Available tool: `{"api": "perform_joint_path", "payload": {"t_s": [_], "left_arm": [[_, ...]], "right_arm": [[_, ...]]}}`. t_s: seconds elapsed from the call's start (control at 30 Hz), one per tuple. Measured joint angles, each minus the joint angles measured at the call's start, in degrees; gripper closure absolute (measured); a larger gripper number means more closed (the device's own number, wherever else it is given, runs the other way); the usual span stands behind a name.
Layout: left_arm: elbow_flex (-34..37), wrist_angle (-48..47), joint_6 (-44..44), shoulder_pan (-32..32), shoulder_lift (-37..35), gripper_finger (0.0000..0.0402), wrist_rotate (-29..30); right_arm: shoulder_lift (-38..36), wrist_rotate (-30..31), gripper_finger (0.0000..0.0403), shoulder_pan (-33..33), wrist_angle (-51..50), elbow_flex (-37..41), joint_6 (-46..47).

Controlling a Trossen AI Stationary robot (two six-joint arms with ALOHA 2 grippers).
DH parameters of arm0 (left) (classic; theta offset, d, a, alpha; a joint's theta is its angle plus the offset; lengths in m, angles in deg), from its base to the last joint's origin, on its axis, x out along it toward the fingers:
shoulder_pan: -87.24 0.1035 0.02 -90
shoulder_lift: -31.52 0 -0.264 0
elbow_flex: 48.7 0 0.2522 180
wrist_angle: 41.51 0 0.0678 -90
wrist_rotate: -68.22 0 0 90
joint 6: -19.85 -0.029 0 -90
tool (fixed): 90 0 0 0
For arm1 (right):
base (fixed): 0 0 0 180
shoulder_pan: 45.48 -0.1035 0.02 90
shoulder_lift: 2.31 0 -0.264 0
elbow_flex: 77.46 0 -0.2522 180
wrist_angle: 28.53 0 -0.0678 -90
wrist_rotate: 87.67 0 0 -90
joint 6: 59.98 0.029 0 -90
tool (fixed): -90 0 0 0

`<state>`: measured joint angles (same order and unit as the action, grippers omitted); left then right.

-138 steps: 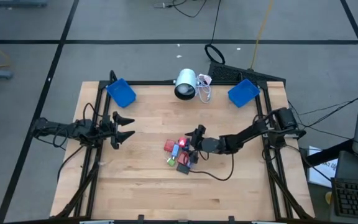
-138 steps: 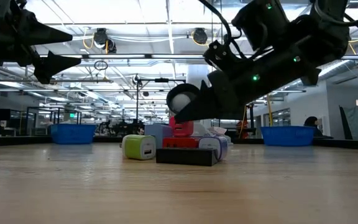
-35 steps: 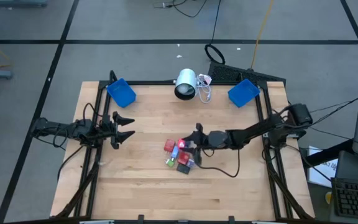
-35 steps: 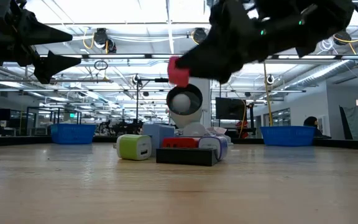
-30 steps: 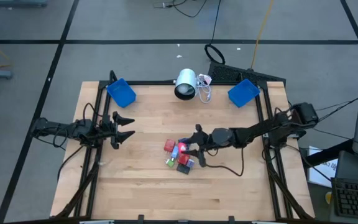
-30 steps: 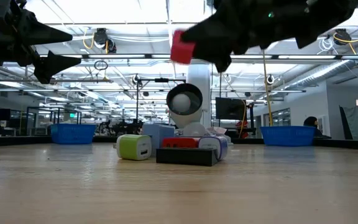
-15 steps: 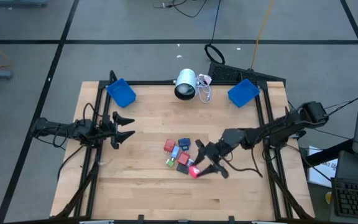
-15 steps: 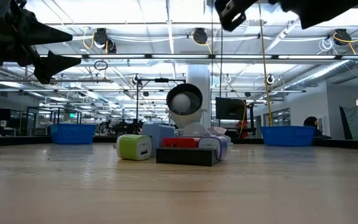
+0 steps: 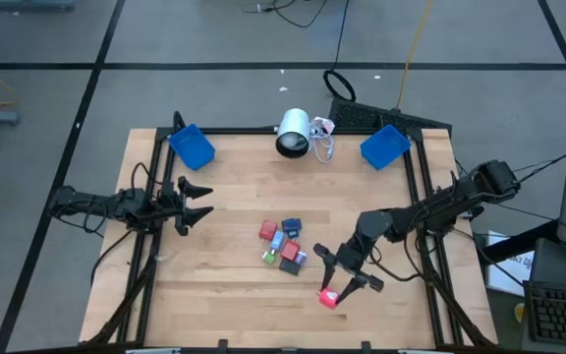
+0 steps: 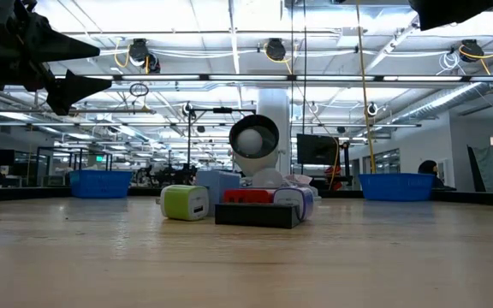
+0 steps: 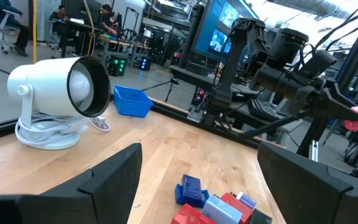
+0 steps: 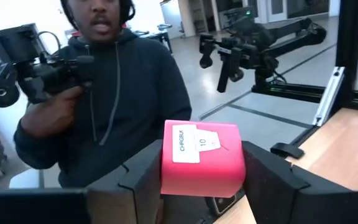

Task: Pick & Place Office items
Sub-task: Put the pink charger adapter into the right blue bin

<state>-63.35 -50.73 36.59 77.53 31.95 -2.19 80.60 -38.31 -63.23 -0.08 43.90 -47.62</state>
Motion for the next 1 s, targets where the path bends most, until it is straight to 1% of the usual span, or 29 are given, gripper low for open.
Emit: {"api": "perform_joint_path", "payload": {"t_s": [0.2,0.3,0.47,0.67,0.9,1.0], "left_arm": [[0.0,0.0,0.0,0.0,0.0,0.0078,0.0],[0.0,0.0,0.0,0.0,0.0,0.0078,0.0],[0.0,0.0,0.0,0.0,0.0,0.0078,0.0],[0.0,0.0,0.0,0.0,0.0,0.0078,0.0],[0.0,0.0,0.0,0.0,0.0,0.0078,0.0],[0.0,0.0,0.0,0.0,0.0,0.0078,0.0]], "right_arm": [[0.0,0.2,0.0226,0.1,0.0,0.0,0.0],[0.0,2.4,0.0226,0.5,-0.5,0.0,0.0],[0.0,11.1,0.0219,1.4,-1.9,0.0,0.8],[0.0,22.8,0.0226,3.0,-5.1,0.0,0.9],[0.0,36.5,0.0221,4.9,-9.2,0.0,0.9],[0.0,41.4,0.0225,5.4,-10.2,0.0,0.9]]}}
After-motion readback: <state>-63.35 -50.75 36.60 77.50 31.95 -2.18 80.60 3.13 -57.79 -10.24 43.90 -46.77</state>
